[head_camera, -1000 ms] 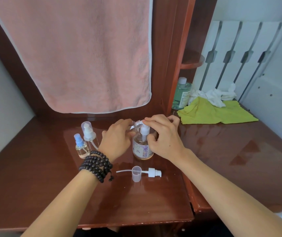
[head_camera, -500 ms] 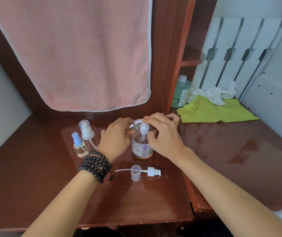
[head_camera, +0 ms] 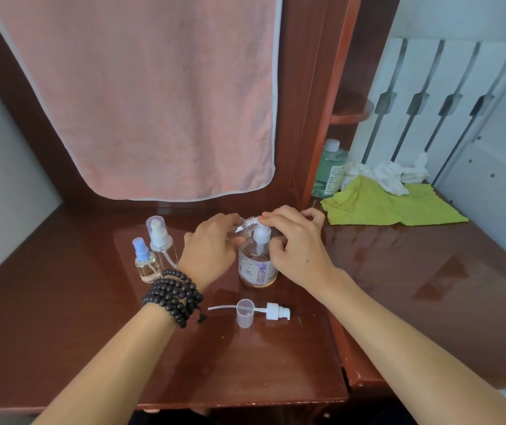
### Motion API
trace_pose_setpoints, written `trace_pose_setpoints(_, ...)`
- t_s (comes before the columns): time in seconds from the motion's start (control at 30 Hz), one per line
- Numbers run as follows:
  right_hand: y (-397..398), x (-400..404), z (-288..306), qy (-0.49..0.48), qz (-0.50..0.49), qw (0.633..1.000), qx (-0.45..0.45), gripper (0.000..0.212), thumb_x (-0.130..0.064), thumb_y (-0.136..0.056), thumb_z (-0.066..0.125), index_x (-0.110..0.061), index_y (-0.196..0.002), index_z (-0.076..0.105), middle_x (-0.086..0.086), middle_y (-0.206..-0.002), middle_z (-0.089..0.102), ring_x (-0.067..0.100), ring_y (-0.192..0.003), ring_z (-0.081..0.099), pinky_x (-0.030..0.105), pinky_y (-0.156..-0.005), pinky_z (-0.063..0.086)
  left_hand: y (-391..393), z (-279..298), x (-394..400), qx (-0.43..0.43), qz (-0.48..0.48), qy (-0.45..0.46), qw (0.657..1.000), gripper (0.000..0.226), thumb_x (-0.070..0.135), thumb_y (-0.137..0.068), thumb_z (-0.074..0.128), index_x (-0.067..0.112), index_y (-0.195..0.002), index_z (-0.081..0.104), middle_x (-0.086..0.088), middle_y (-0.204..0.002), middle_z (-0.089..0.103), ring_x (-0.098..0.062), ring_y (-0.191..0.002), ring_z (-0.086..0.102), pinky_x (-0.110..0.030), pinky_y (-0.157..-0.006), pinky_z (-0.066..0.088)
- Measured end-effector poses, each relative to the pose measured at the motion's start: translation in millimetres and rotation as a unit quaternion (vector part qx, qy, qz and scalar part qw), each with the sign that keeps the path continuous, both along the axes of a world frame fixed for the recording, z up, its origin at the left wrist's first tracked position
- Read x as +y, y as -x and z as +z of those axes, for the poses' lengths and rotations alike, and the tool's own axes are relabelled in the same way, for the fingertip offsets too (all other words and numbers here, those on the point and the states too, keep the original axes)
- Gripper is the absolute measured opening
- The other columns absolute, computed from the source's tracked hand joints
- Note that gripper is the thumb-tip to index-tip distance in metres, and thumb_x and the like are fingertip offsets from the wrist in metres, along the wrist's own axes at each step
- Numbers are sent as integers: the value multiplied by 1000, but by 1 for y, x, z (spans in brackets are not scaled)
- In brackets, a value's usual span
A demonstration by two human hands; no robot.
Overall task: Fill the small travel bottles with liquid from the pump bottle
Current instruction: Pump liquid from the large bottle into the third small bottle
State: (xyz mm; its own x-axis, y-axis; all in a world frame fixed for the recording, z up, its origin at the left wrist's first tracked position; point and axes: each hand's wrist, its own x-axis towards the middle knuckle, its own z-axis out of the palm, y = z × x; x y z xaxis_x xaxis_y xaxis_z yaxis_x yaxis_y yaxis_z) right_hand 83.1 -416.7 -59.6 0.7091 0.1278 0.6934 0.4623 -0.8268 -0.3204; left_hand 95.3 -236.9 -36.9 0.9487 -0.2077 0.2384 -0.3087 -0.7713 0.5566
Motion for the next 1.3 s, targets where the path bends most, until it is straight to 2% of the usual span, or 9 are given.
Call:
trace_pose_setpoints(0.1, 2, 1, 2, -4, 9, 1000, 3, 53, -12, -70, 42, -16, -109, 78, -7, -114, 71, 8, -98, 66, 35, -93, 25, 1, 1, 1, -6, 0, 3, 1000, 33, 21, -90, 60, 27, -123, 56, 8, -116, 60, -20, -114, 56, -54, -94, 43)
trace_pose_setpoints(0.23, 3, 0, 2, 19, 5, 999, -33, 57, -10, -71, 43, -11, -117, 75, -2, -123, 69, 10, -107, 63, 34, -94, 26, 0, 9, 2, -24, 1, 3, 1000, 31, 27, -92, 59, 31, -122, 55, 12, -112, 58, -17, -109, 57, -55, -92, 43)
trace_pose_setpoints(0.4, 1, 0, 1, 7, -10, 999, -46, 56, -9, -68, 41, -14, -111, 77, -6, -116, 70, 13, -107, 62, 33, -91, 23, 0, 6, -1, -29, 1, 9, 1000, 31, 24, -92, 59, 29, -122, 55, 10, -110, 58, -18, -107, 57, -55, -90, 44)
trace_pose_setpoints(0.6, -3, 0, -1, -22, -3, 1000, -16, 49, 0, -62, 51, -18, -98, 80, -9, -101, 72, 14, -100, 65, 36, -91, 23, 2, -1, -1, 4, 0, 25, 1000, 34, 21, -89, 62, 25, -123, 58, 6, -114, 62, -23, -109, 58, -54, -93, 44)
trace_pose_setpoints(0.7, 1, 0, 1, -21, 4, 1000, -18, 51, -5, -66, 47, -17, -103, 80, -8, -107, 72, 13, -103, 64, 37, -92, 24, 3, 3, 1, 0, -3, 32, 999, 34, 23, -89, 62, 27, -122, 58, 8, -114, 61, -19, -109, 58, -54, -95, 43)
trace_pose_setpoints(0.87, 4, 0, 4, 11, 9, 999, -39, 57, -12, -69, 42, -13, -114, 77, -5, -120, 70, 12, -112, 61, 36, -93, 25, -1, 8, 2, -20, -8, 41, 999, 31, 26, -90, 62, 31, -120, 57, 15, -104, 55, -9, -96, 54, -55, -92, 45)
trace_pose_setpoints(1.03, 1, -3, -2, -17, -12, 1000, -23, 52, -6, -68, 47, -18, -106, 81, -10, -114, 73, 8, -105, 63, 37, -92, 24, -1, 5, -2, -8, 0, 12, 1000, 35, 20, -90, 62, 25, -124, 57, 7, -116, 60, -20, -110, 57, -54, -94, 43)
trace_pose_setpoints(1.13, 1, -1, -2, -22, -14, 1000, -14, 51, -2, -64, 53, -19, -102, 81, -10, -109, 74, 9, -100, 65, 40, -92, 25, 1, 2, -1, -2, 2, 12, 1000, 35, 19, -90, 62, 26, -123, 58, 6, -118, 61, -22, -112, 58, -53, -93, 43)
trace_pose_setpoints(1.3, 5, 0, 1, 5, -2, 1000, -30, 56, -9, -68, 47, -14, -115, 77, -6, -121, 69, 9, -111, 62, 37, -93, 26, 0, 5, 2, -8, -4, 50, 999, 34, 23, -90, 63, 26, -123, 57, 5, -118, 62, -22, -114, 57, -56, -95, 44)
